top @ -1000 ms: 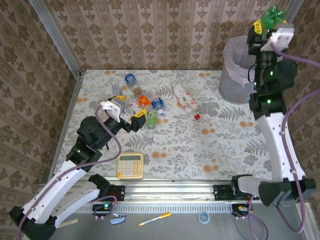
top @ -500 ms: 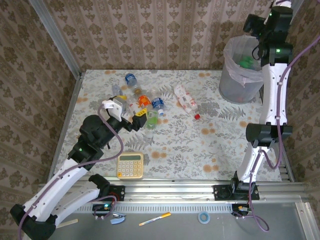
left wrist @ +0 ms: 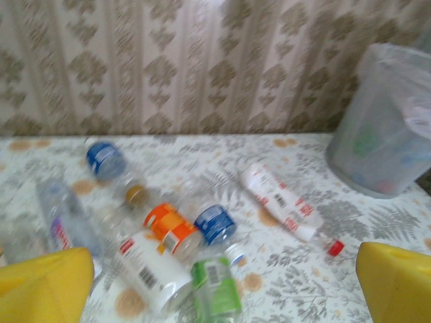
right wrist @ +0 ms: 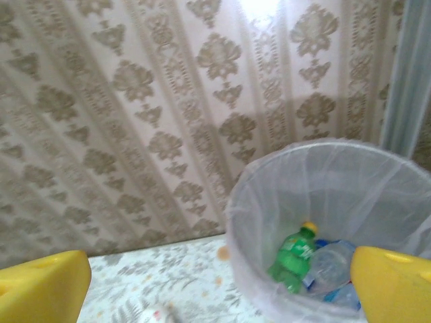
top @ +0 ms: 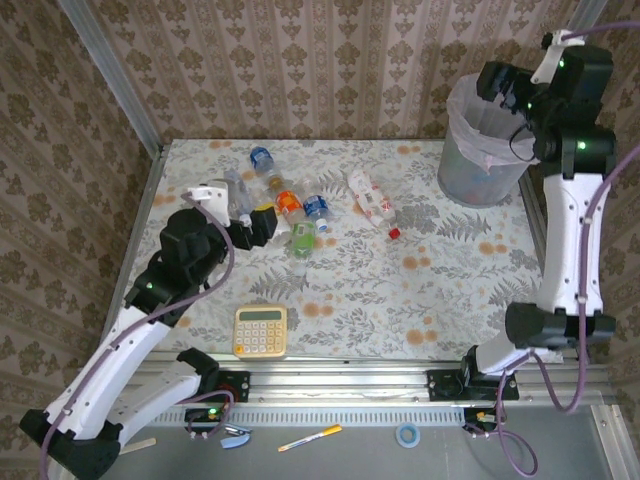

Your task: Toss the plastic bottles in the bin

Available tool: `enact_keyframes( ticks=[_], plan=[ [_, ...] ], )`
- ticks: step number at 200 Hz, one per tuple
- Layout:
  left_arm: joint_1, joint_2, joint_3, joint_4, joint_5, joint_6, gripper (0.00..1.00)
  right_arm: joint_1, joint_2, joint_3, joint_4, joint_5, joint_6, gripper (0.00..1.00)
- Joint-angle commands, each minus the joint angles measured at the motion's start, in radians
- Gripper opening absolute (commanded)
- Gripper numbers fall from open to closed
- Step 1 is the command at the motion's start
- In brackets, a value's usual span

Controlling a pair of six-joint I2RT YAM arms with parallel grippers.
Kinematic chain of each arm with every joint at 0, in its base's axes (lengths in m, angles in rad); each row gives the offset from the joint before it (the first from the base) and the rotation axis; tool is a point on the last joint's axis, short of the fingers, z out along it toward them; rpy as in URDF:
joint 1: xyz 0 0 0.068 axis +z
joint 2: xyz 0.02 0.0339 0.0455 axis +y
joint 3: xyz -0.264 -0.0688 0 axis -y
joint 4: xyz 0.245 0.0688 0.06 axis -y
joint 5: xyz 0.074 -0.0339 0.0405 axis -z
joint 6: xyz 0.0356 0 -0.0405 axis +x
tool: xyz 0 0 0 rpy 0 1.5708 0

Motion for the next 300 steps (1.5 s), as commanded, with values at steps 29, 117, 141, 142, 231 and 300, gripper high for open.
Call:
enact_keyframes(
  ticks=[29,117,141,142,231,300],
  plan=[
    [0.193,0.057,0.087,-0.282,0.006,-0.161,1.00,0.005,-0.183,-0.264,0.096,-0.245,0.085,1.00],
    [0.576,0.365,0.294,-0.685,-0.042,-0.003,1.00,0.006,-0.356,-0.482,0.102,-0.371,0.128,1.00],
    [0.653,0.467,0.315,-0.730,-0.099,0.029,1.00,0.005,-0.363,-0.506,0.096,-0.369,0.141,1.00],
    [0.657,0.471,0.316,-0.730,-0.103,0.030,1.00,0.004,-0.363,-0.506,0.096,-0.368,0.141,1.00],
    [0.916,0.560,0.255,-0.632,-0.029,0.025,1.00,0.005,-0.380,-0.548,0.090,-0.369,0.133,1.00],
    [0.943,0.744,0.309,-0.622,-0.074,0.181,1.00,0.005,-0.381,-0.556,0.091,-0.370,0.138,1.00]
  ],
)
